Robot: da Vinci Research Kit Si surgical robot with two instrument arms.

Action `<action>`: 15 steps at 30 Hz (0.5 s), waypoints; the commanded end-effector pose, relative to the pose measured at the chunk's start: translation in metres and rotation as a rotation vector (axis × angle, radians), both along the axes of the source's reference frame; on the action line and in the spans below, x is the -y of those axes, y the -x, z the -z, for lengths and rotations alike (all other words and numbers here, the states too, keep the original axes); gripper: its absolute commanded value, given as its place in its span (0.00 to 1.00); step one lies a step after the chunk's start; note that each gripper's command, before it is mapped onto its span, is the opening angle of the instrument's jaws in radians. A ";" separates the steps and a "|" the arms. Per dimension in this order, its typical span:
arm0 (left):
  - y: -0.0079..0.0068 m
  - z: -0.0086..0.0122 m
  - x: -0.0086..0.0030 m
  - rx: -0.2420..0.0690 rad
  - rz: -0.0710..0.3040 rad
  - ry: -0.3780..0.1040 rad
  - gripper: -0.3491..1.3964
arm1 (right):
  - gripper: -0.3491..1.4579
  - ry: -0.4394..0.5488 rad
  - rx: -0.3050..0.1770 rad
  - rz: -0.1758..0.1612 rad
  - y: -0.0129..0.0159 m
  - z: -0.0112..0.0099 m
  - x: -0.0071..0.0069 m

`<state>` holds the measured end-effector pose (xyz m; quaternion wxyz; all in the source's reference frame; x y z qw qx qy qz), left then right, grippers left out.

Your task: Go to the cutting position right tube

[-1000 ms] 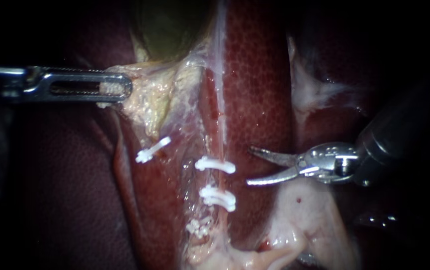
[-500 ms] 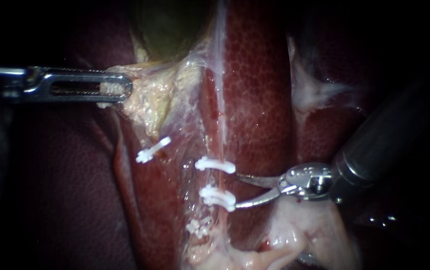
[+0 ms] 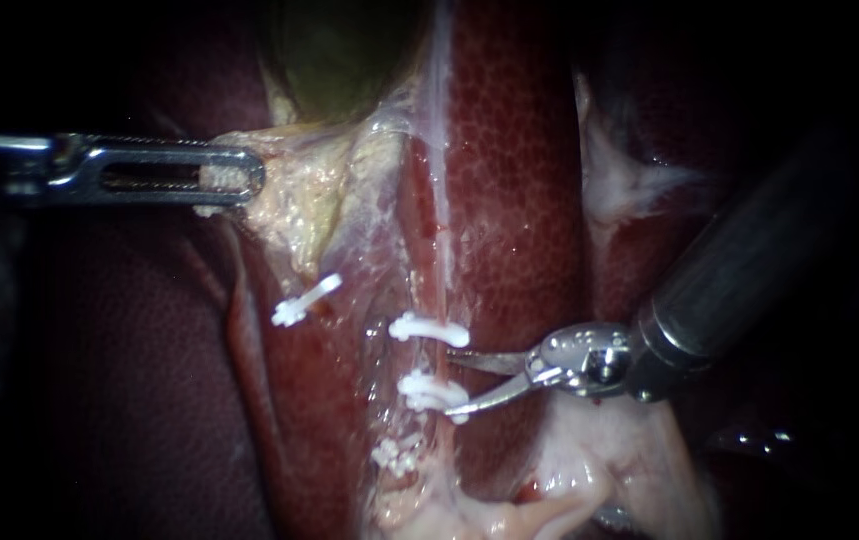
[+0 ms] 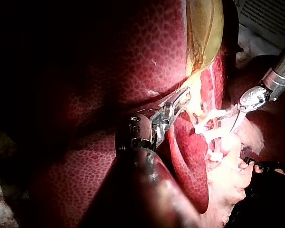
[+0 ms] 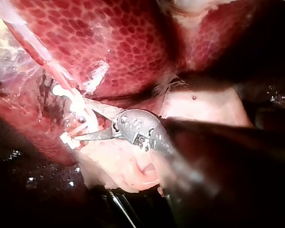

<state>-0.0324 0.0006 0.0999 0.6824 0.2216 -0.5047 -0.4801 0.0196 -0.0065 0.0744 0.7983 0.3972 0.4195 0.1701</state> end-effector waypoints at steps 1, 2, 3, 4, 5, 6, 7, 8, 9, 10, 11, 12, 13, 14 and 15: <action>0.0000 0.0000 0.0000 0.000 0.000 0.000 0.00 | 0.90 -0.001 0.001 0.000 -0.0001 -0.0001 0.0000; 0.0000 0.0000 0.0000 0.000 0.000 0.000 0.00 | 0.90 -0.001 0.001 -0.001 -0.0002 -0.0003 0.0000; 0.0000 0.0000 0.0000 0.000 0.000 0.000 0.00 | 0.90 0.000 0.001 -0.001 -0.0003 -0.0004 0.0000; 0.0000 0.0000 0.0000 0.000 0.000 0.000 0.00 | 0.90 0.000 0.001 -0.001 -0.0004 -0.0005 0.0000; 0.0000 0.0000 0.0000 0.000 0.000 0.000 0.00 | 0.90 0.001 0.001 -0.001 -0.0006 -0.0006 0.0000; 0.0000 0.0000 0.0000 0.000 0.000 0.000 0.00 | 0.90 0.000 0.000 0.002 -0.0007 -0.0007 0.0001; 0.0000 0.0000 0.0000 0.000 0.000 0.000 0.00 | 0.90 -0.002 -0.001 0.004 -0.0009 -0.0007 0.0001; 0.0000 0.0000 0.0000 0.000 0.000 0.000 0.00 | 0.90 -0.004 -0.007 0.004 -0.0010 -0.0008 0.0001; 0.0000 0.0000 0.0000 0.000 0.000 0.000 0.00 | 0.90 -0.010 -0.016 0.009 -0.0013 -0.0008 0.0001; 0.0000 0.0000 0.0000 0.000 0.000 0.000 0.00 | 0.90 -0.013 -0.027 0.012 -0.0014 -0.0008 0.0001; 0.0000 0.0000 0.0000 0.000 0.000 0.000 0.00 | 0.90 -0.021 -0.037 0.015 -0.0015 -0.0008 0.0001; 0.0000 0.0000 0.0000 0.000 0.000 0.000 0.00 | 0.89 -0.028 -0.052 0.019 -0.0017 -0.0009 0.0001; 0.0000 0.0000 0.0000 0.000 0.000 0.000 0.00 | 0.89 -0.030 -0.063 0.026 -0.0019 -0.0009 0.0001; 0.0000 0.0000 0.0000 0.000 0.000 0.000 0.00 | 0.88 -0.037 -0.074 0.030 -0.0021 -0.0009 0.0000; 0.0000 0.0000 0.0000 0.000 0.000 0.000 0.00 | 0.88 -0.047 -0.092 0.038 -0.0023 -0.0009 0.0000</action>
